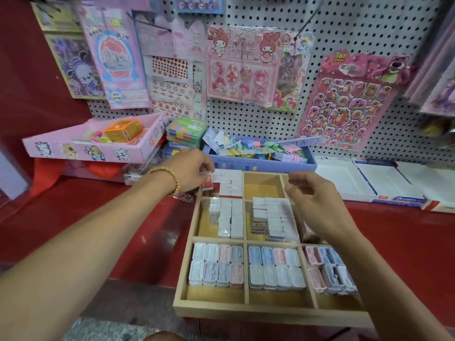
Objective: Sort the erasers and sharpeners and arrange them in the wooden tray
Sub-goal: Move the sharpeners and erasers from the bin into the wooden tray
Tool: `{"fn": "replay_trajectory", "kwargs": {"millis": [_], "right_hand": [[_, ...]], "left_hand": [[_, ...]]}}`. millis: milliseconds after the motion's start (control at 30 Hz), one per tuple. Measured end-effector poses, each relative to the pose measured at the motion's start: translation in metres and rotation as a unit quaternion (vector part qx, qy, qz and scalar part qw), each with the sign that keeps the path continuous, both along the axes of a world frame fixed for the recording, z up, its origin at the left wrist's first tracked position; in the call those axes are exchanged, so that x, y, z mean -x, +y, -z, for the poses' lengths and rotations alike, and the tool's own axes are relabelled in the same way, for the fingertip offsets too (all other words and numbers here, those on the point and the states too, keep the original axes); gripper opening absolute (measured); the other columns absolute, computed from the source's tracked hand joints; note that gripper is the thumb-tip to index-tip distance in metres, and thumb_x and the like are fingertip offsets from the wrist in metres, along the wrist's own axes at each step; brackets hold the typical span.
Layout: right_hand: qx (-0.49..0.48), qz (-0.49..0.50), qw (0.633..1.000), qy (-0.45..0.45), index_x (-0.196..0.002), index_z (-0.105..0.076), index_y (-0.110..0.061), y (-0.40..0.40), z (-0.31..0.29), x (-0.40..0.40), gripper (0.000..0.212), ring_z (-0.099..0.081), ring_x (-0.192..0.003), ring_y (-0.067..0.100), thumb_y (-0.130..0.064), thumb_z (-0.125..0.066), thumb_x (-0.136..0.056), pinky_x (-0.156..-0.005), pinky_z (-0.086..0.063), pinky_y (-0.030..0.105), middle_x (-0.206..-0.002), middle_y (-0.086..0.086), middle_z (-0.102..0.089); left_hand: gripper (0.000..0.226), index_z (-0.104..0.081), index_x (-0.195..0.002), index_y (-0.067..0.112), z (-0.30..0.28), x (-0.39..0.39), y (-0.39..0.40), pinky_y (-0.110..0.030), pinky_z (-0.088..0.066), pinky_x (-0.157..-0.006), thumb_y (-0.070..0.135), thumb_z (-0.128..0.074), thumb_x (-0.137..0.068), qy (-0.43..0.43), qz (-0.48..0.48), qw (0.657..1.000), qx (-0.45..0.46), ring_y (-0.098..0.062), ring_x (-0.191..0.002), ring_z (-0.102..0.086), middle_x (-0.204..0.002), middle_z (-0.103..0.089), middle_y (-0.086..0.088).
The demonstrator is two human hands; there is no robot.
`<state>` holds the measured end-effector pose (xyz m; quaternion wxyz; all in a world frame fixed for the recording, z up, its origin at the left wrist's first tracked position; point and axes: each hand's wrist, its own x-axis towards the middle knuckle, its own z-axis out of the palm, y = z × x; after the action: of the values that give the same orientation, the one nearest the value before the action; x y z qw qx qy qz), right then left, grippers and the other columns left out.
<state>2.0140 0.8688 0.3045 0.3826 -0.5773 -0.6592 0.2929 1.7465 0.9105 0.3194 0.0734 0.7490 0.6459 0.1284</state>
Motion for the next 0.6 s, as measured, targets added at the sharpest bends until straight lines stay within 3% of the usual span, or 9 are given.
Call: {"fn": "replay_trajectory", "kwargs": {"millis": [67, 167, 300, 467, 600], "right_hand": [[0.000, -0.002, 1.000, -0.005, -0.125, -0.062, -0.015, 0.003, 0.001, 0.000, 0.027, -0.061, -0.107, 0.012, -0.020, -0.059, -0.098, -0.097, -0.046, 0.028, -0.116, -0.004, -0.066], [-0.004, -0.002, 1.000, -0.003, -0.126, -0.063, -0.015, 0.006, 0.003, 0.000, 0.027, -0.061, -0.108, 0.011, -0.018, -0.056, -0.100, -0.099, -0.045, 0.028, -0.114, -0.005, -0.066], [-0.003, 0.007, 1.000, 0.030, -0.128, -0.062, -0.017, 0.010, 0.007, -0.001, 0.029, -0.061, -0.108, 0.011, -0.019, -0.051, -0.101, -0.102, -0.047, 0.035, -0.117, -0.002, -0.067], [-0.003, 0.017, 0.999, 0.050, -0.126, -0.063, -0.017, 0.014, 0.013, 0.000, 0.027, -0.063, -0.107, 0.012, -0.021, -0.052, -0.101, -0.103, -0.048, 0.045, -0.114, -0.003, -0.068], [-0.002, 0.022, 0.999, 0.050, -0.122, -0.064, -0.018, 0.012, 0.016, -0.002, 0.024, -0.064, -0.107, 0.015, -0.022, -0.051, -0.102, -0.103, -0.048, 0.047, -0.112, -0.002, -0.069]], "left_hand": [[0.022, -0.070, -0.112, 0.016, 0.007, -0.004, 0.004, -0.026, -0.044, -0.087, 0.016, -0.061, -0.092, 0.015, 0.005, 1.000, 0.000, -0.017, -0.097, -0.059, -0.113, -0.068, -0.001], [0.021, -0.071, -0.111, 0.017, 0.017, -0.011, 0.008, -0.021, -0.039, -0.080, 0.017, -0.065, -0.090, 0.019, 0.021, 1.000, 0.007, -0.013, -0.089, -0.054, -0.104, -0.065, 0.002], [0.023, -0.070, -0.112, 0.018, 0.027, -0.016, 0.013, -0.020, -0.035, -0.080, 0.018, -0.068, -0.088, 0.042, 0.034, 0.999, -0.008, -0.010, -0.090, -0.045, -0.112, -0.064, -0.001], [0.025, -0.068, -0.115, 0.018, 0.034, -0.017, 0.013, -0.022, -0.033, -0.082, 0.019, -0.066, -0.091, 0.051, 0.036, 0.997, -0.034, -0.019, -0.107, -0.054, -0.116, -0.061, -0.001], [0.025, -0.068, -0.116, 0.021, 0.037, -0.016, 0.010, -0.027, -0.037, -0.081, 0.024, -0.065, -0.092, 0.066, 0.035, 0.996, -0.054, -0.021, -0.108, -0.054, -0.117, -0.060, 0.000]]}}
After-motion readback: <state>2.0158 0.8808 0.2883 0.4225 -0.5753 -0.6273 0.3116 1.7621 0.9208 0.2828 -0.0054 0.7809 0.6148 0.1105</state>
